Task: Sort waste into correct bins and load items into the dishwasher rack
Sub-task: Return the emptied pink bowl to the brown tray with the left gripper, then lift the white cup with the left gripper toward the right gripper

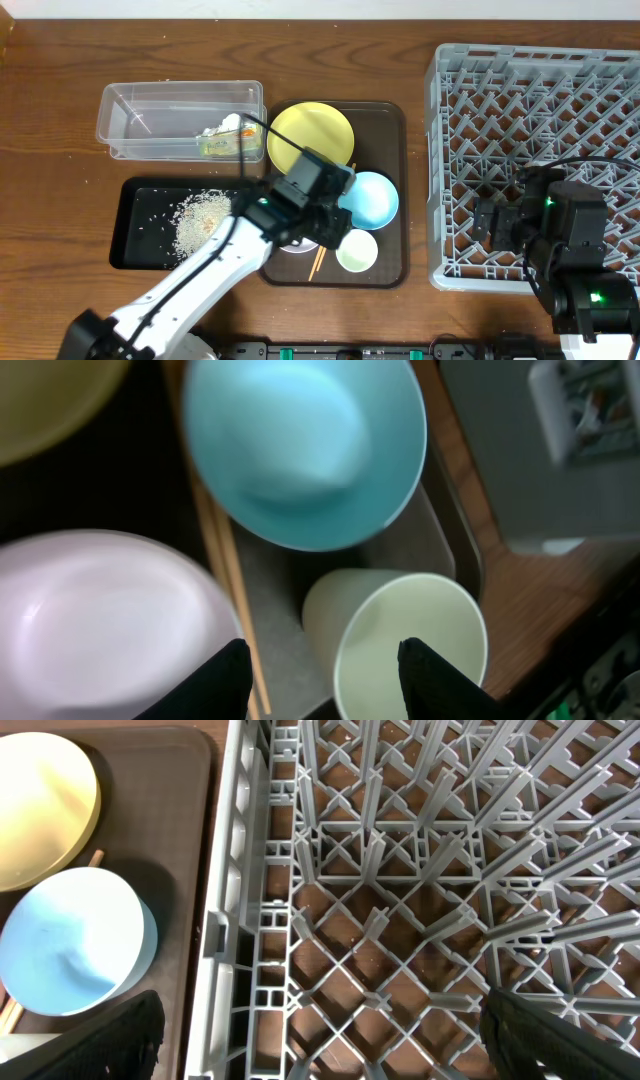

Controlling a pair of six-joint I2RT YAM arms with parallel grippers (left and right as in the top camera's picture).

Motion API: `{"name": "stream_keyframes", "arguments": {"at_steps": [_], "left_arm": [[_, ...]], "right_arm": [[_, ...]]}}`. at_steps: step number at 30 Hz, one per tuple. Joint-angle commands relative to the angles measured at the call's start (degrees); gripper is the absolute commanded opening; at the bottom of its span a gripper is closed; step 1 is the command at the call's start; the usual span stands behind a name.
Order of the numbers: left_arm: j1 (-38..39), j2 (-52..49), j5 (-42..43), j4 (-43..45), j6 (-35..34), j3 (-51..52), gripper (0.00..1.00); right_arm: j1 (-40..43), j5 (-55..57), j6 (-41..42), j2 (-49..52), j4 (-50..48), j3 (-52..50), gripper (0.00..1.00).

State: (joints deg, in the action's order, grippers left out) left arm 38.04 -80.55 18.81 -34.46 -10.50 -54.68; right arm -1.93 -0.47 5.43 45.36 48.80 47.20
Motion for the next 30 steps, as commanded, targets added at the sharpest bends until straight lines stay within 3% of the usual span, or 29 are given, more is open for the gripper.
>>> {"name": "stream_keyframes", "arguments": {"at_steps": [1,6,11,14,23,26,30], "left_arm": [[2.1,-3.4,-2.0,-0.2,-0.6,-0.7,0.5],[3.6,-8.5,-1.9,-0.2,-1.0,-0.7,0.49],[3.5,-9.7,-2.0,-0.2,-1.0,-0.8,0.15],[3.1,-8.2,-2.0,0.0,-1.0,-0.9,0.08],[-4.6,3.6,0.2,0.0,-5.3,-0.9,0.06],[-10.3,6.4,9.4,3.3,-7.5,-0.9,0.06],[-17.9,5.3,22.3,12.1,-15.2,-0.9,0.06]], "right_arm": [[0.4,-0.2,0.3,-0.1,0.1,1.0,0.99],[0.4,-0.2,0.3,-0.1,0.3,1.0,0.99],[0.4,-0.2,0.3,-0.1,0.3,1.0,0.99],[0.4,-0.2,0.3,-0.1,0.3,1.0,0.99],[0.4,-0.2,0.3,-0.1,-1.5,1.0,0.99],[0.4,-1.7,-0.3,-0.1,-3.2,1.0,0.99],[0.4,-14.9,-5.7,0.4,-6.1,1.0,0.99]]}}
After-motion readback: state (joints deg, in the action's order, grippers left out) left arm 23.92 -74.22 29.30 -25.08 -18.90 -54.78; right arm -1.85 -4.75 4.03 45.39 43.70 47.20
